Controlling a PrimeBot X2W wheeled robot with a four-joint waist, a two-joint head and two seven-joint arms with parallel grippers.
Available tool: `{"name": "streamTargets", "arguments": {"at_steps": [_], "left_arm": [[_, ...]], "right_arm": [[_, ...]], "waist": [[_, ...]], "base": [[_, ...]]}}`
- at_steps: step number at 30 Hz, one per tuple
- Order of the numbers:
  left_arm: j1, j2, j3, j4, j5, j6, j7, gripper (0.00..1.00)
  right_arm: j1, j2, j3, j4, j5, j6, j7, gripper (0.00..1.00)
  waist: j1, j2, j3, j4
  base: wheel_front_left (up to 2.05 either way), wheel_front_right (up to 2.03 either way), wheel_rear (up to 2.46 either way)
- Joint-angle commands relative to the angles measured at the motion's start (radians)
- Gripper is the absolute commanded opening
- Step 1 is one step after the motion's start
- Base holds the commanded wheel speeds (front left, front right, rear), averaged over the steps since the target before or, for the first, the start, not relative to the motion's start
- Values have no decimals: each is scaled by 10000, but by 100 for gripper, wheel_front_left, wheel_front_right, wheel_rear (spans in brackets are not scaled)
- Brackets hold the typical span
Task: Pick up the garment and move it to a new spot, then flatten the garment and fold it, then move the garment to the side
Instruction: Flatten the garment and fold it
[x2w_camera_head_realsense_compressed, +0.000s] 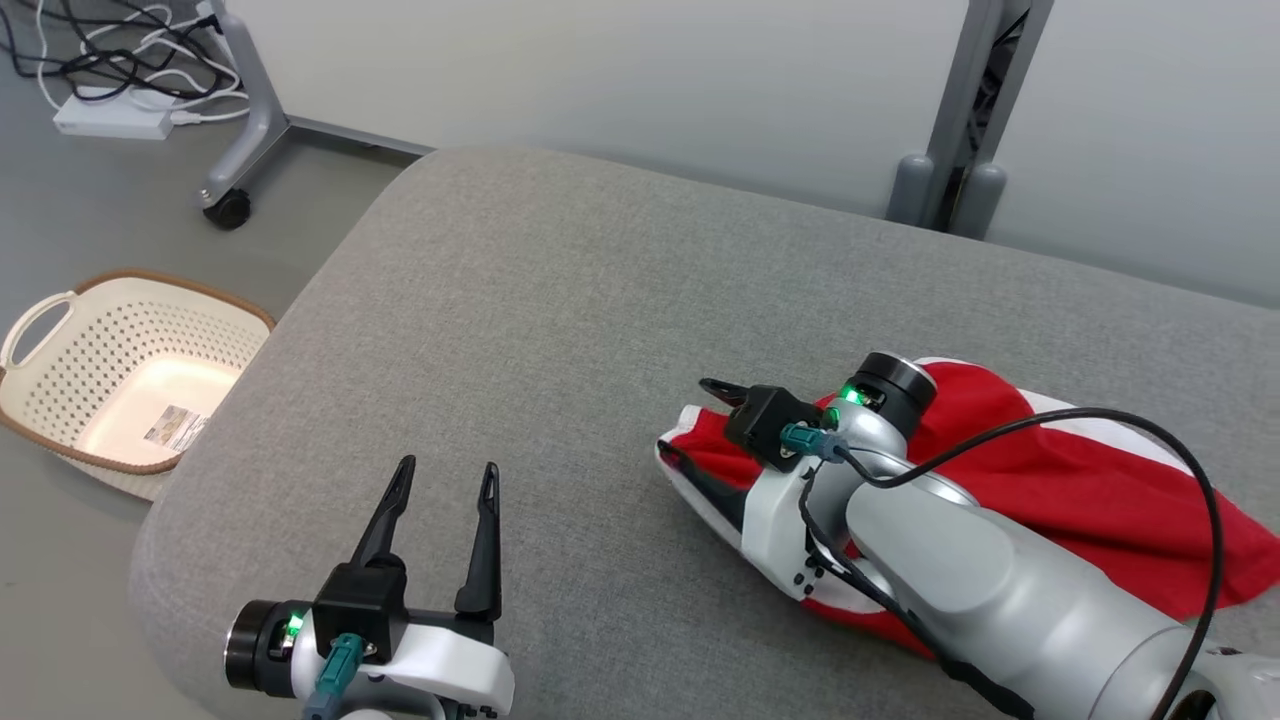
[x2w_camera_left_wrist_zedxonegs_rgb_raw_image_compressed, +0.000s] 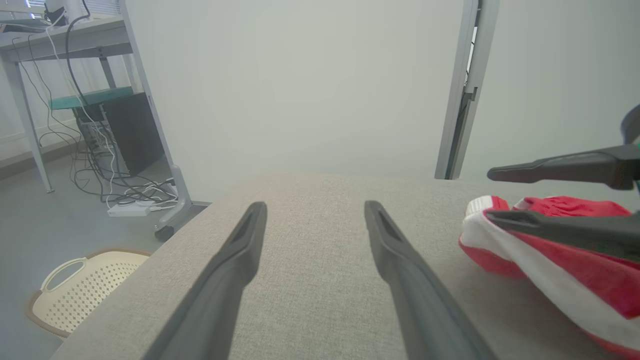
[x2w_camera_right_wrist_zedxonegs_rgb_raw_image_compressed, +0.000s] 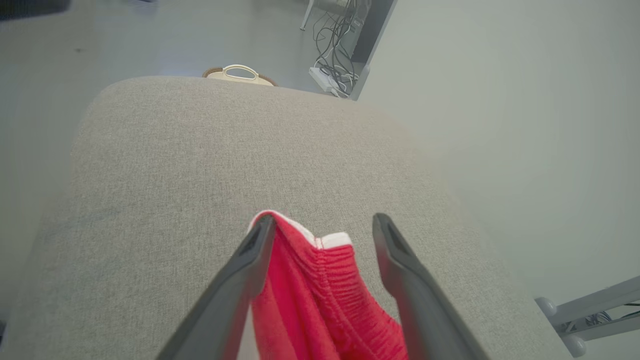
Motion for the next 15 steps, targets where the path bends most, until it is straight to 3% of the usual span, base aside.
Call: {"name": "streamTargets", "arguments": {"at_steps": [1,7,11,15], "left_arm": [[0,43,90,19,107,-41,-30,100],[298,46,403,40,297,-153,-31,100],[396,46,621,47,401,-245,-31,100],[485,43,798,10,453,-259,-31,100]], "right_arm": [[53,45,91,-145,192,-7,-55,100],[157,50,285,-454,680,-7,579,100],[137,-36,292,-851,177,-7,1477,100],[-120,-356,289,-825,31,-7,1580,100]], "waist": [[0,0,-245,-267],[0,0,-821,-1076],[0,0,-1069,-1653],[0,0,-1239,-2089]], "base": [[0,0,0],[0,0,0],[0,0,0],[0,0,0]]}}
